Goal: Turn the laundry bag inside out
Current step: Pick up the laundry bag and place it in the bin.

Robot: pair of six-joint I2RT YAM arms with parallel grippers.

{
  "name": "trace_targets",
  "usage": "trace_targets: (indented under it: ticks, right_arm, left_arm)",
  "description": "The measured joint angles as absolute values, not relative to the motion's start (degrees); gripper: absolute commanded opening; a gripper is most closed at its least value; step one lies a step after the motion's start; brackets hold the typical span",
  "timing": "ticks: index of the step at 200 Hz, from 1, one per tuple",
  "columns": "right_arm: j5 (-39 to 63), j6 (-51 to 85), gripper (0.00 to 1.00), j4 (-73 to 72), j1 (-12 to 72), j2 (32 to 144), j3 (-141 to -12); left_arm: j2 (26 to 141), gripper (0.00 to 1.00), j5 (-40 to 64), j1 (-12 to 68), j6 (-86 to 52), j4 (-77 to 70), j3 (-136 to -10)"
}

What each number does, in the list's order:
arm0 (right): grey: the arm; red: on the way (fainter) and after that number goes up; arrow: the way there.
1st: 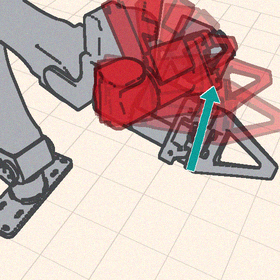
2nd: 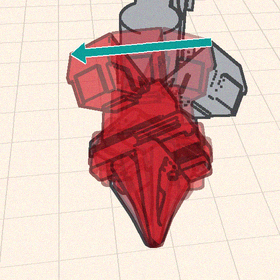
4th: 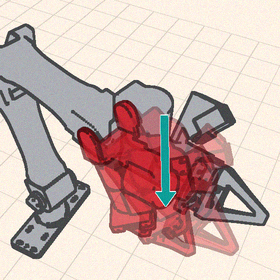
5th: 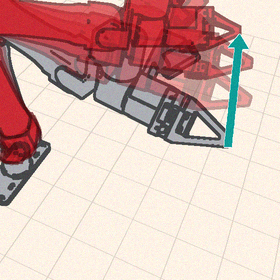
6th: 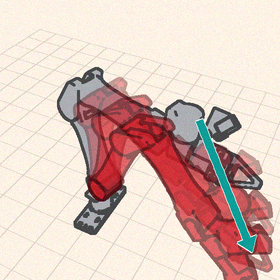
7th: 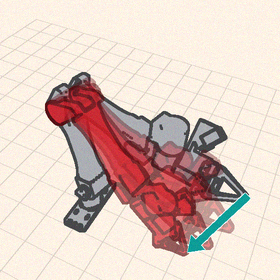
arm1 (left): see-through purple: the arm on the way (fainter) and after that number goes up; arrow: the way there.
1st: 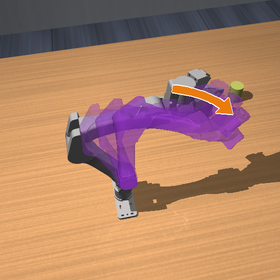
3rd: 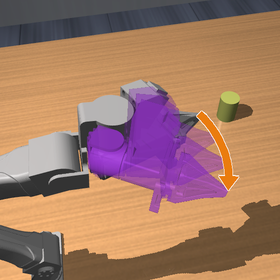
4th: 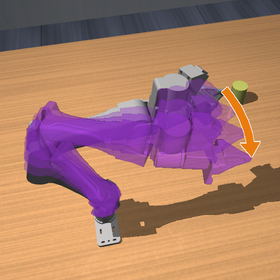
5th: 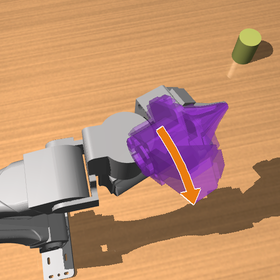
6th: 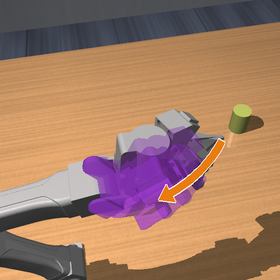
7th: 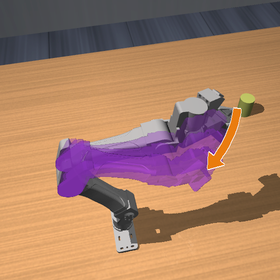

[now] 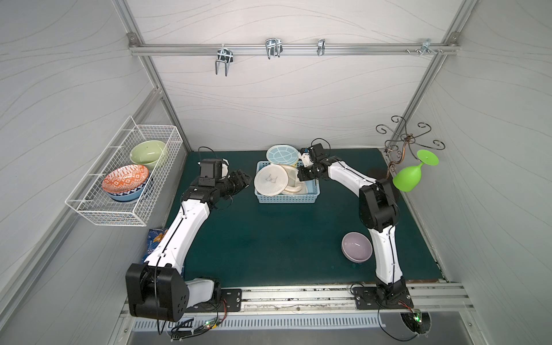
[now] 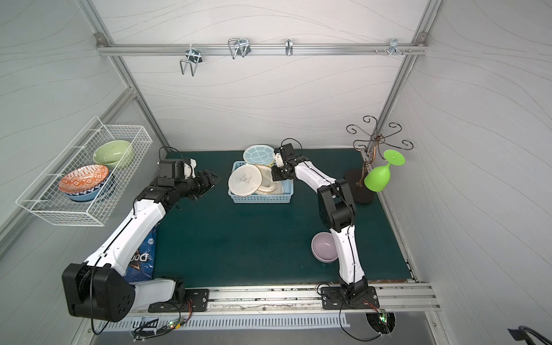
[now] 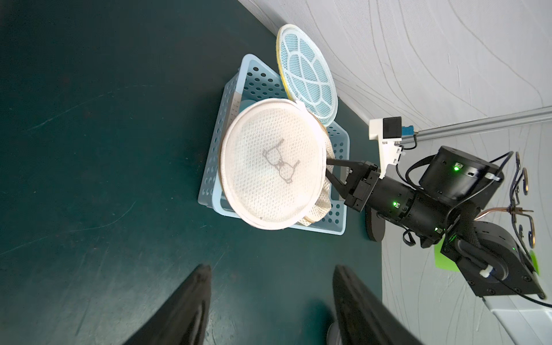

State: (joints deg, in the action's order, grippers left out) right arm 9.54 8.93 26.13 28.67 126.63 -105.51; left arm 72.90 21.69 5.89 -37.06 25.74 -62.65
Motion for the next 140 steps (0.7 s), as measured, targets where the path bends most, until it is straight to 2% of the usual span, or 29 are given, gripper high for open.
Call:
trace_targets:
  ticks: [46,96,140]
  right_arm:
    - [4.5,5.5,0.0,25.9,31.5,115.2,-103.2]
    - [1.4,2.0,0.0,26.6,37.3,101.4,-103.2]
    - [-0.1,0.8,0.0,30.9,41.1,92.1,-98.9]
  left_arm:
    - [69.8,0.72,22.7,8.4,-35.2,27.6,-63.2]
    - [63.9,0.75,16.5,17.1,-28.7,30.2,-69.4]
    - [59.5,0.76,16.0,18.6,-25.5,29.7,-69.5]
